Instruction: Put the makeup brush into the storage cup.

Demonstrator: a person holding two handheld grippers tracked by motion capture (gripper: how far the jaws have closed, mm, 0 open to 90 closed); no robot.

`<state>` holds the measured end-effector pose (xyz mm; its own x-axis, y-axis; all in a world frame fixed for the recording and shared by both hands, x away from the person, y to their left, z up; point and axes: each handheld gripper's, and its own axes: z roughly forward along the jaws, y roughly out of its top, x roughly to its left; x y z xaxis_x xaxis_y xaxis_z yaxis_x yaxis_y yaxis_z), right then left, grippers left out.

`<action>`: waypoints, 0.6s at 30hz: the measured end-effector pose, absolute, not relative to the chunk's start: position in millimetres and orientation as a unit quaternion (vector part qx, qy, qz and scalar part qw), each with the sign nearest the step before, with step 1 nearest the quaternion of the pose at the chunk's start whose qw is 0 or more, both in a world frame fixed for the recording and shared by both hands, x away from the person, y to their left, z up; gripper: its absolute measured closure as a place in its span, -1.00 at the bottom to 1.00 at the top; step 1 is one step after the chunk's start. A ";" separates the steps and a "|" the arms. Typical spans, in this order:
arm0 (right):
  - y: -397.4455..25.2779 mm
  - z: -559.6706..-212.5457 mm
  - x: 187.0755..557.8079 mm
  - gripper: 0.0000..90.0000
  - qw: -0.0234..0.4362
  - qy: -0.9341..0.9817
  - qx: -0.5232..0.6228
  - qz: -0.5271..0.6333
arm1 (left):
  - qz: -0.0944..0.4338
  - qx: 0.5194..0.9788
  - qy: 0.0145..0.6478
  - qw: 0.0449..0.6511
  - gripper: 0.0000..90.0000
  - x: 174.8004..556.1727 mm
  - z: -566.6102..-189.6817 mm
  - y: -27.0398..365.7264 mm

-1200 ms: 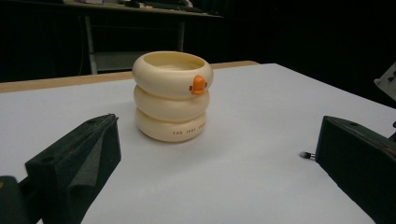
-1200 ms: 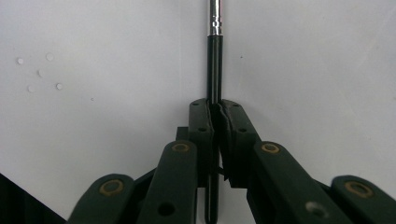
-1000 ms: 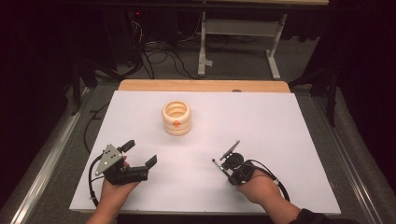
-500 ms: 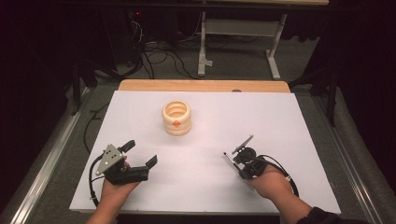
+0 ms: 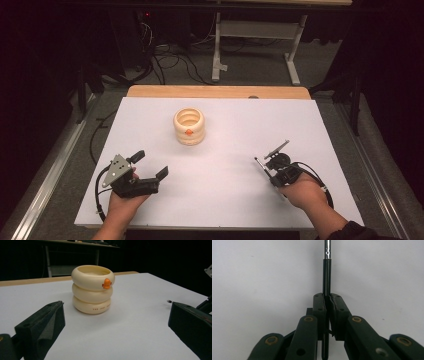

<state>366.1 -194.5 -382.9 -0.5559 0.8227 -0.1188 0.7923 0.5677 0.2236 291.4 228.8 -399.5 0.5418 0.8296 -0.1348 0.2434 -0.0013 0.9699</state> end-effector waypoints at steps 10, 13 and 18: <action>-216.4 -385.7 370.1 0.91 0.113 0.867 0.480 0.069 | 0.255 0.661 0.406 0.577 -0.97 291.7 -400.3 227.8; -216.8 -384.5 370.5 0.91 0.115 0.868 0.477 0.072 | 0.255 0.661 0.407 0.577 -0.97 291.8 -400.5 227.9; -213.2 -384.6 369.5 0.91 0.115 0.869 0.475 0.076 | 0.254 0.661 0.407 0.577 -0.97 291.9 -400.6 228.1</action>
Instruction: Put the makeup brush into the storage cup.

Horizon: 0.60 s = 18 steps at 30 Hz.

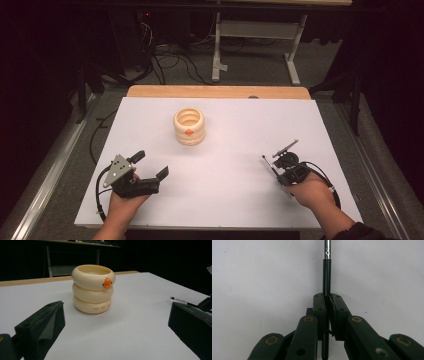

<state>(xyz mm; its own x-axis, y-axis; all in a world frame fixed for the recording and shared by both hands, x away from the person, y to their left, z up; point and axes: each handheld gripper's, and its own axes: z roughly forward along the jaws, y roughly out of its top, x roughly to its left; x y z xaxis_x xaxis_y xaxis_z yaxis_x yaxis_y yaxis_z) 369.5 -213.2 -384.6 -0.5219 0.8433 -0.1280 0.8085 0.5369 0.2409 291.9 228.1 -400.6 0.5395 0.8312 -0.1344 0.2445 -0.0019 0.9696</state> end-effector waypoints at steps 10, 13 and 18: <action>-211.4 -380.7 368.9 0.91 0.135 0.862 0.474 0.117 | 0.252 0.661 0.409 0.577 -0.97 292.2 -400.7 229.1; -212.6 -378.2 368.6 0.91 0.143 0.858 0.476 0.134 | 0.251 0.661 0.410 0.577 -0.97 292.4 -400.9 229.0; -212.8 -374.7 367.3 0.91 0.162 0.847 0.478 0.168 | 0.249 0.661 0.411 0.575 -0.97 293.0 -401.7 229.4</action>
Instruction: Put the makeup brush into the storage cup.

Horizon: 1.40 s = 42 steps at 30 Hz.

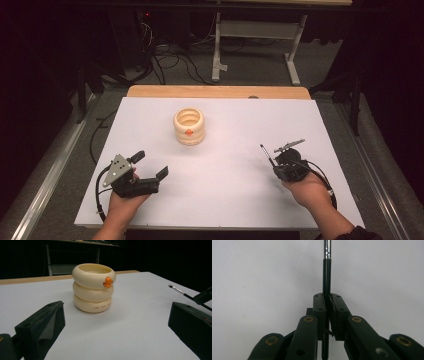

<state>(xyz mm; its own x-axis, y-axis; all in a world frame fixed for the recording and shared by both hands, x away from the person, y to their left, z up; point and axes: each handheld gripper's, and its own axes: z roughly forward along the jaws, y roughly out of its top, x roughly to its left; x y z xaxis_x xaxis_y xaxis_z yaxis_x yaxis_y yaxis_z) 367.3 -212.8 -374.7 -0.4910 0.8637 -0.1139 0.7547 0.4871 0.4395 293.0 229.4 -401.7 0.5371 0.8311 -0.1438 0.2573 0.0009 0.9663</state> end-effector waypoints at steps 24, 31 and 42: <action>-220.9 -379.4 360.0 0.91 0.224 0.790 0.481 0.307 | 0.249 0.658 0.420 0.573 -0.96 294.6 -402.8 232.1; -222.1 -382.0 358.0 0.91 0.241 0.781 0.474 0.327 | 0.248 0.658 0.422 0.572 -0.96 295.4 -403.3 232.8; -230.3 -397.6 350.9 0.91 0.238 0.748 0.484 0.387 | 0.247 0.660 0.424 0.569 -0.96 296.3 -404.1 234.1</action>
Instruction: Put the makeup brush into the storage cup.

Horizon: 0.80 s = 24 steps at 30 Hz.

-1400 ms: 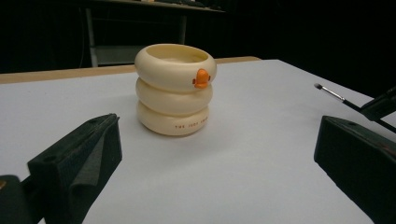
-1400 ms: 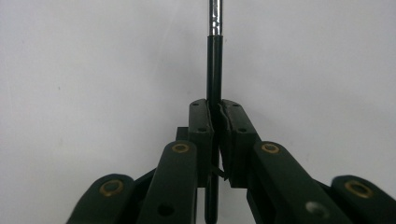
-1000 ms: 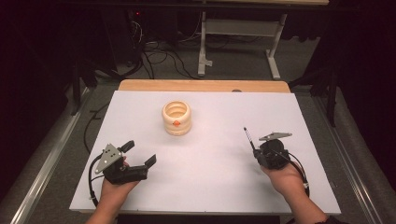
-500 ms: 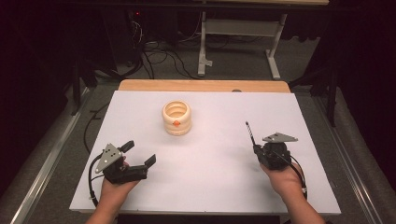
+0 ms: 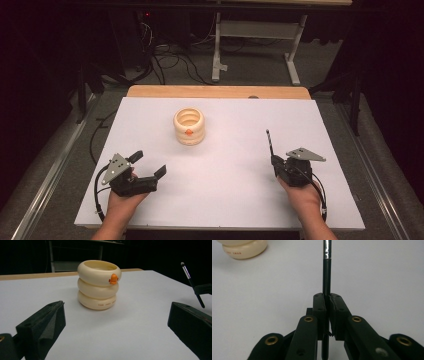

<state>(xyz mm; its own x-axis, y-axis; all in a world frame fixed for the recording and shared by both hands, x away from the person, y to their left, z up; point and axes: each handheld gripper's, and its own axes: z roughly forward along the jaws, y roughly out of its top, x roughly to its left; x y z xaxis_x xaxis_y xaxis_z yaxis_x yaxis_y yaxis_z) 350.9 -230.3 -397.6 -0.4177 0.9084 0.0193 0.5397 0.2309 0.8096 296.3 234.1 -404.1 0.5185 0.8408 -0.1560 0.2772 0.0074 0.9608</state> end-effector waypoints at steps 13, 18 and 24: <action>-237.0 -403.1 343.1 0.91 0.235 0.728 0.477 0.433 | 0.241 0.667 0.422 0.565 -0.95 297.8 -406.8 229.8; -238.9 -403.3 342.6 0.91 0.238 0.725 0.472 0.442 | 0.244 0.669 0.422 0.561 -0.95 297.1 -406.8 229.1; -240.0 -404.1 341.9 0.91 0.243 0.726 0.467 0.442 | 0.242 0.671 0.423 0.559 -0.95 297.3 -407.8 229.3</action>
